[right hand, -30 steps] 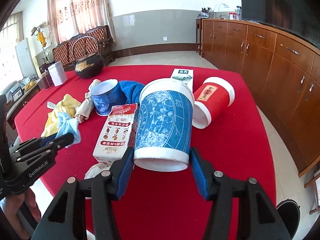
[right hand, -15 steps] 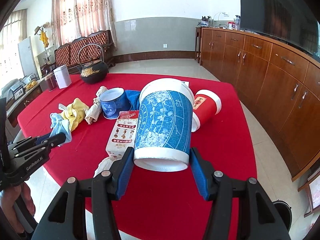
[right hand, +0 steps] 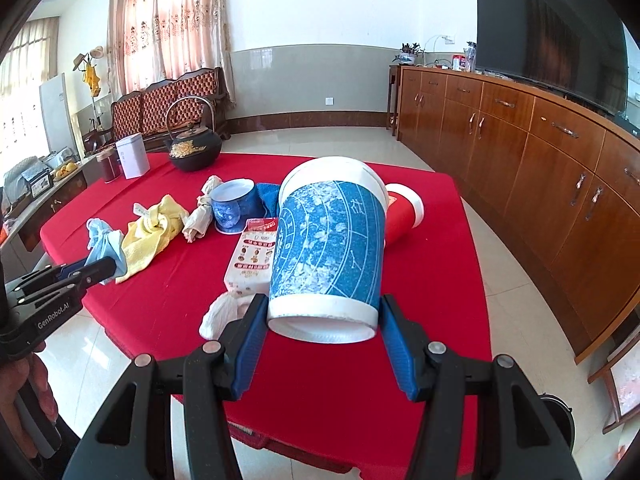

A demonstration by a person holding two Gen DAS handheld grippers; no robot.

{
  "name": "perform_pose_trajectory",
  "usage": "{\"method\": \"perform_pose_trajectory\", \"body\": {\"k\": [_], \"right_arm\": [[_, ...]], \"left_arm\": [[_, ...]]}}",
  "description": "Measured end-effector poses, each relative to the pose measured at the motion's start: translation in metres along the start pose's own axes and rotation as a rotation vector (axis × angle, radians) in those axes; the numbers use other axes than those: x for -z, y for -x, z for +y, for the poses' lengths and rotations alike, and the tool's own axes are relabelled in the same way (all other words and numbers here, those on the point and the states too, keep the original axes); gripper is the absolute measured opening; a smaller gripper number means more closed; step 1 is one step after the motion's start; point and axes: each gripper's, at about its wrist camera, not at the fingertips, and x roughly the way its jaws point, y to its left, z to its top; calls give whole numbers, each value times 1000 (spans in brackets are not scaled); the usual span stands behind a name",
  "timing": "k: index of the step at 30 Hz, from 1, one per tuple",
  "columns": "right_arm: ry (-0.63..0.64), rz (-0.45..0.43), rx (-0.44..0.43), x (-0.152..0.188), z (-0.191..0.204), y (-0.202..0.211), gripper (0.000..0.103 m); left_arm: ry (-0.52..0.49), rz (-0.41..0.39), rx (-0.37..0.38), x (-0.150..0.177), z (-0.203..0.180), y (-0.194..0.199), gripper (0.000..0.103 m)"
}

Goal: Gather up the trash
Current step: 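Carry the cup and mask over the black trash bin with both tools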

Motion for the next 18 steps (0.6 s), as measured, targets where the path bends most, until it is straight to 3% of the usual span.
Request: {"method": "perform_pose_trajectory", "body": {"k": [18], "right_arm": [[-32,-33,26,18,-39,44,58]], "left_arm": [[-37,-30,33,1,-47,21,19]]}}
